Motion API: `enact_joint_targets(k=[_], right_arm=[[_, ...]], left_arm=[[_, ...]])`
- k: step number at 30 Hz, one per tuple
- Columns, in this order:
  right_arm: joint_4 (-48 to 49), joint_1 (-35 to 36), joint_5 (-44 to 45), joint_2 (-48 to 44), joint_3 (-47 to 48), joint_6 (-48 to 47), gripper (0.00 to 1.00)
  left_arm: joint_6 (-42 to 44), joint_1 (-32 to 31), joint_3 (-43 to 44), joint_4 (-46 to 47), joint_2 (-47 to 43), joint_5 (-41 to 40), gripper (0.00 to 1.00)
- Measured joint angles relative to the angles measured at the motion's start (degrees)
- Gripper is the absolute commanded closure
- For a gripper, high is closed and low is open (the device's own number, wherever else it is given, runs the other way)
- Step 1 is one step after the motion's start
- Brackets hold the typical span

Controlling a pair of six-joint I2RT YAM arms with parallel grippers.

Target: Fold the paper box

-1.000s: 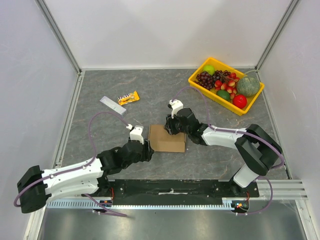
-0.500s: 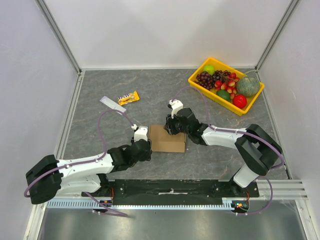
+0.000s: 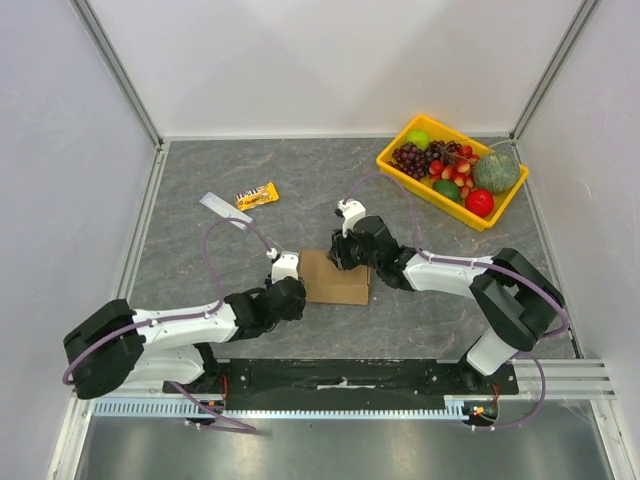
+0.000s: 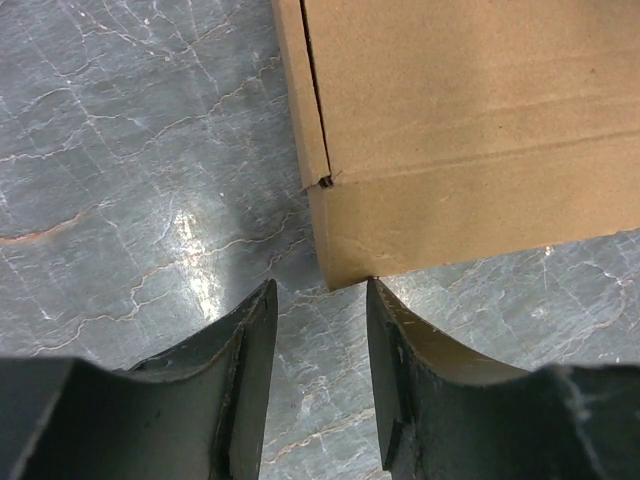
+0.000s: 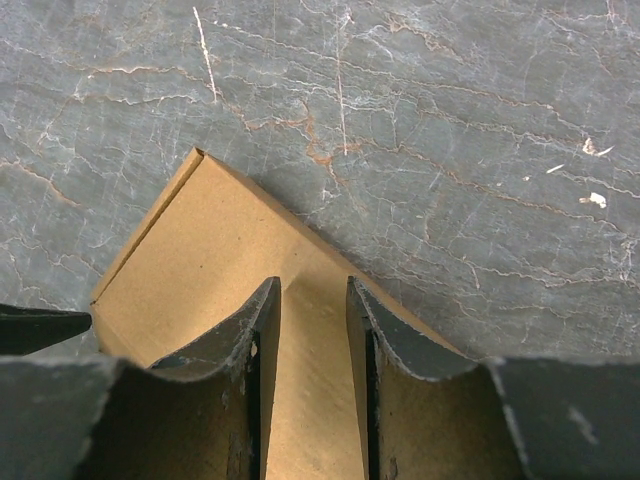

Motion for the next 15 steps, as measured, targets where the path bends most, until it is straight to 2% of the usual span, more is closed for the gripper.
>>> enact_joint_targets(k=[15], right_arm=[[-0.2,-0.1,-0.5,0.3,0.5,0.0,0.61]], left_arm=[[-0.2,1.3,3.1,1.4,7.6,-1.6,0.63]])
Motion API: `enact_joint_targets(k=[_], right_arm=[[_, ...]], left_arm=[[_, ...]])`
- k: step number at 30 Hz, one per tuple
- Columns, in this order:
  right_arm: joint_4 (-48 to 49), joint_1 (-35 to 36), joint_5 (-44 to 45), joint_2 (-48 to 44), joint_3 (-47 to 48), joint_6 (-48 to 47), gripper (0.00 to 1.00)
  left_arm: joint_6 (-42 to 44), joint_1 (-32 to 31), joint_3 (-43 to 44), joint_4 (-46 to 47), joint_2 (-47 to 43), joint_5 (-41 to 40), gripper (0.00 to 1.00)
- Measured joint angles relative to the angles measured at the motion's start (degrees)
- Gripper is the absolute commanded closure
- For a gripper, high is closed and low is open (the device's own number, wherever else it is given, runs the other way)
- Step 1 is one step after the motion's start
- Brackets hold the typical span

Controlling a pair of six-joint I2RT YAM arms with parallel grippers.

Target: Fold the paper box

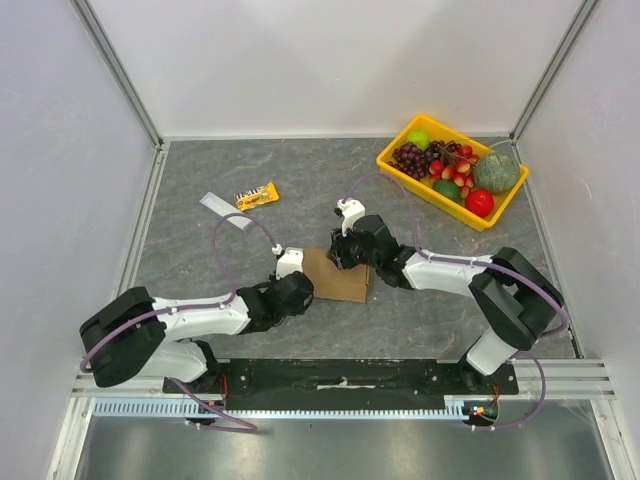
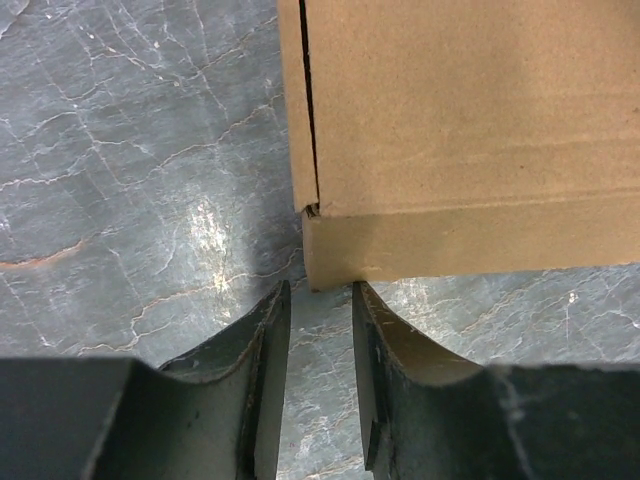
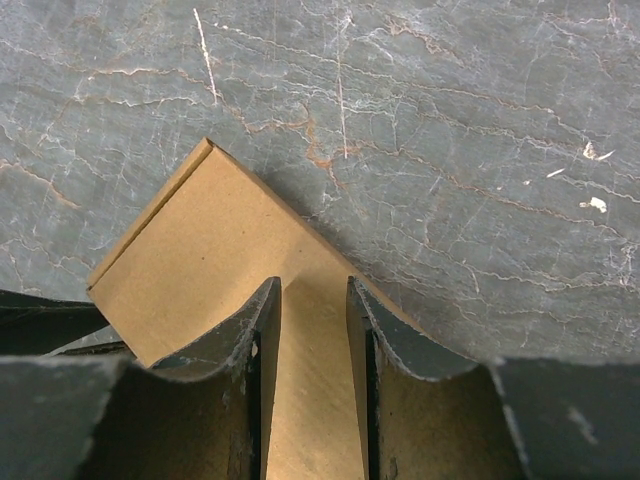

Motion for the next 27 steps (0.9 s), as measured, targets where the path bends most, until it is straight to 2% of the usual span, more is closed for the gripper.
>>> enact_joint_targets(k=[8,13,15,18,21,24,27], right_arm=[[-5.2,0.0,-1.3,-3.8,0.1,0.0,0.59],[-8.0,-0.5,1.4,-9.0,1.5,0.0,0.6],[-8.7,-1.4,3.4,-9.0,3.0,0.0,0.62],[-11.1,-3.5,6.7,-7.0,6.1,0.0,0.72],[-13.2,-5.2,9.4,-2.8,9.4,-0.4,0.91],[-16.2,-6.0,11.1,1.2,11.4,-1.1,0.99],[-19.3,-6.0,11.8,4.7,12.3,-1.7,1.0]], left_arm=[[-0.9,0.2,0.0,-1.2,-1.3,0.1,0.66],[-2.0,0.2,-0.2,-2.7,-5.2,0.3,0.71],[-2.8,0.2,-0.9,-3.5,-7.6,0.7,0.78],[-3.9,0.2,-2.8,-4.5,-12.9,2.0,0.98],[-4.7,0.3,-4.2,-4.5,-17.0,3.4,0.98],[-5.2,0.3,-5.1,-4.2,-18.5,4.4,0.98],[-5.7,0.3,-5.7,-4.3,-18.4,5.1,0.98]])
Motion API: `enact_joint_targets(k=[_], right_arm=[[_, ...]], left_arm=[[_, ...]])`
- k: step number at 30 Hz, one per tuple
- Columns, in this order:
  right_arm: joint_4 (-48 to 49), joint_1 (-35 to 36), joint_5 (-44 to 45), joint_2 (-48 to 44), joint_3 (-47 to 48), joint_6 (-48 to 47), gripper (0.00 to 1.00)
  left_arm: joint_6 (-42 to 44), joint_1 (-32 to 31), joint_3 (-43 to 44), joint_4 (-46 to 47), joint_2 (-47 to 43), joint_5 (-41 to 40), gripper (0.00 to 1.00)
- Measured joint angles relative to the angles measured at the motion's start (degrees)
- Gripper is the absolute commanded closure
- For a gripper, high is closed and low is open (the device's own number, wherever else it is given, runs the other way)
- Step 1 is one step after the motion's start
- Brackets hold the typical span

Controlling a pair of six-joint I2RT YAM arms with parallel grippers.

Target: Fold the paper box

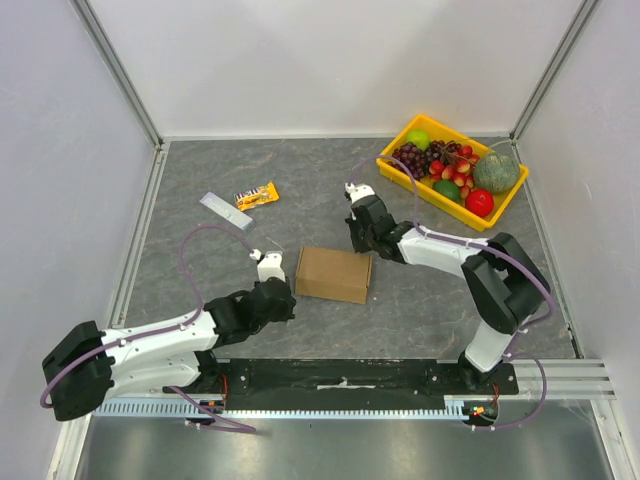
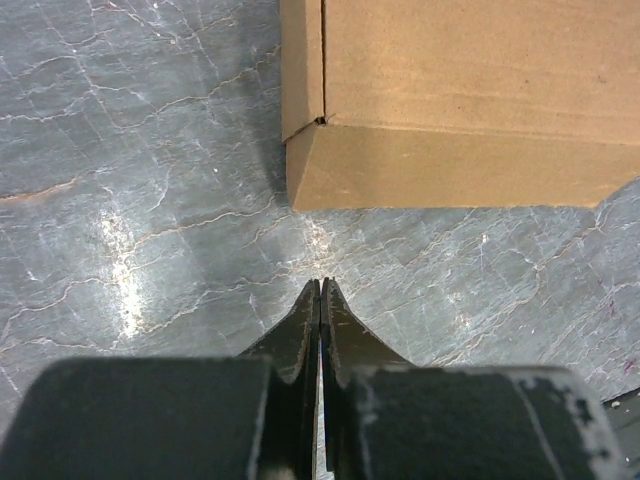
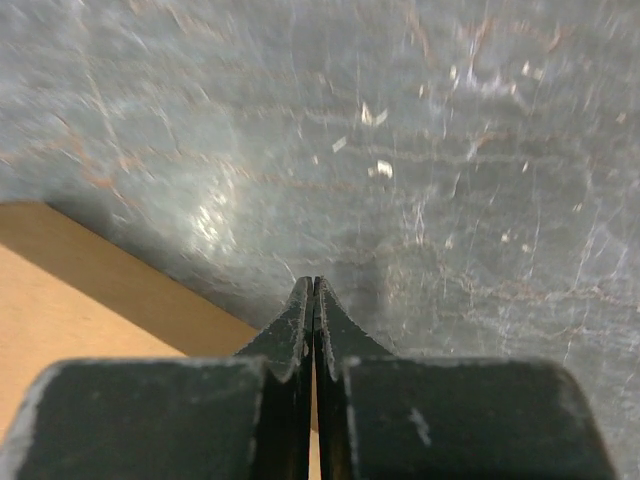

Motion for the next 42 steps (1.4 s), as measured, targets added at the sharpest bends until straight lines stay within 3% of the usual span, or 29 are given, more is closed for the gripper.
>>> enact_joint_targets(k=[8,14,30,42], right_arm=[[-6.1,0.1,-1.0,1.2,-1.9,-0.9,1.0],[-8.7,0.7,-4.6,-5.1,-9.2,0.3,1.0],[-9.3,5.2,-11.4,-17.9,-20.9,7.9,0.98],[-9.2,6.7,-13.3,-18.9,-23.1,9.3,0.99]], left_arm=[[-0.4,0.0,-0.1,0.1,0.2,0.1,0.98],[-0.3,0.0,-0.1,1.2,2.7,1.0,0.98],[1.1,0.0,1.0,4.2,7.5,8.5,0.98],[2.0,-2.5,3.5,6.4,13.9,15.7,0.98]])
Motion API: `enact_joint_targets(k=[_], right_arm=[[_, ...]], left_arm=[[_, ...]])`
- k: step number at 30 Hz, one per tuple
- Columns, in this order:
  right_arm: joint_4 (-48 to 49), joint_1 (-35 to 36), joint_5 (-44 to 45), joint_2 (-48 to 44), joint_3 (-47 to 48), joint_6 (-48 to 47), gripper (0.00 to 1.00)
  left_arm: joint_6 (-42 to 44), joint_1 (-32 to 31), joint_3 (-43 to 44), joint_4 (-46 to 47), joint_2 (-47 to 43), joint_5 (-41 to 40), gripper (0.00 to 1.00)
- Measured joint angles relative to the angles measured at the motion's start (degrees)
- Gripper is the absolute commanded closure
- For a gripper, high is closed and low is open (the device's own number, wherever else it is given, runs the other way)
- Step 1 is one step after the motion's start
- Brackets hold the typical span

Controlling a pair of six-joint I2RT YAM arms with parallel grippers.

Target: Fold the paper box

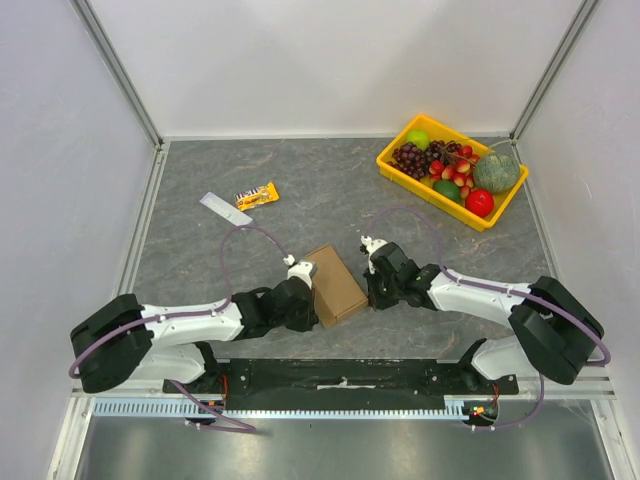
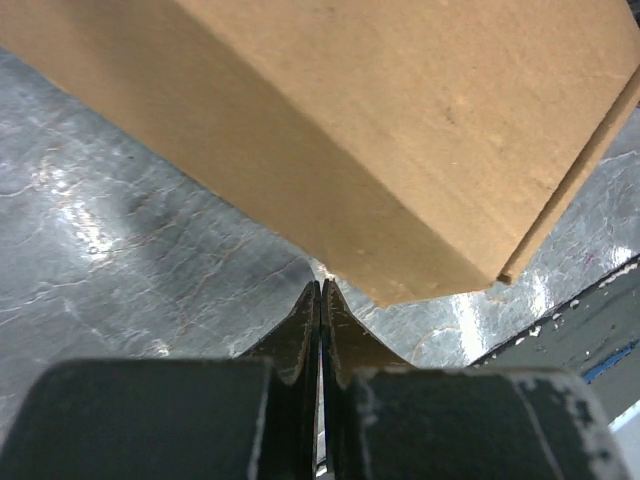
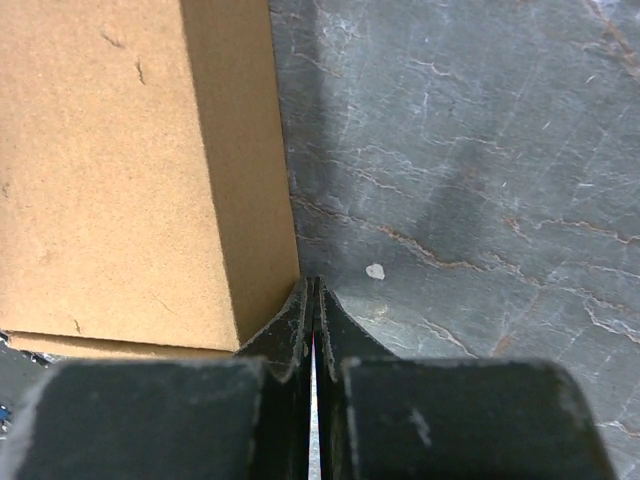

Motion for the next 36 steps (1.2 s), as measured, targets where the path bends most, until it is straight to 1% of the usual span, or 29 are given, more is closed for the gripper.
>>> enact_joint_targets(k=[13,25,32,36], right_arm=[[1.1,2.6,-0.5,0.0,-0.2,1.4,0.99],[3.3,5.0,-1.6,-0.3,-1.9,4.1,1.0],[4.3,6.4,-1.9,-0.7,-2.7,6.2,1.0],[2.9,7.8,-2.8,-2.2,-3.4,7.2,0.99]], left_arm=[[0.0,-2.0,2.9,0.3,5.2,0.3,0.98],[0.0,-2.1,3.3,0.3,5.7,-0.4,0.98],[-0.1,-2.0,3.5,-0.3,5.7,-2.4,0.98],[-0.8,-2.0,3.5,-1.2,5.3,-4.1,0.98]])
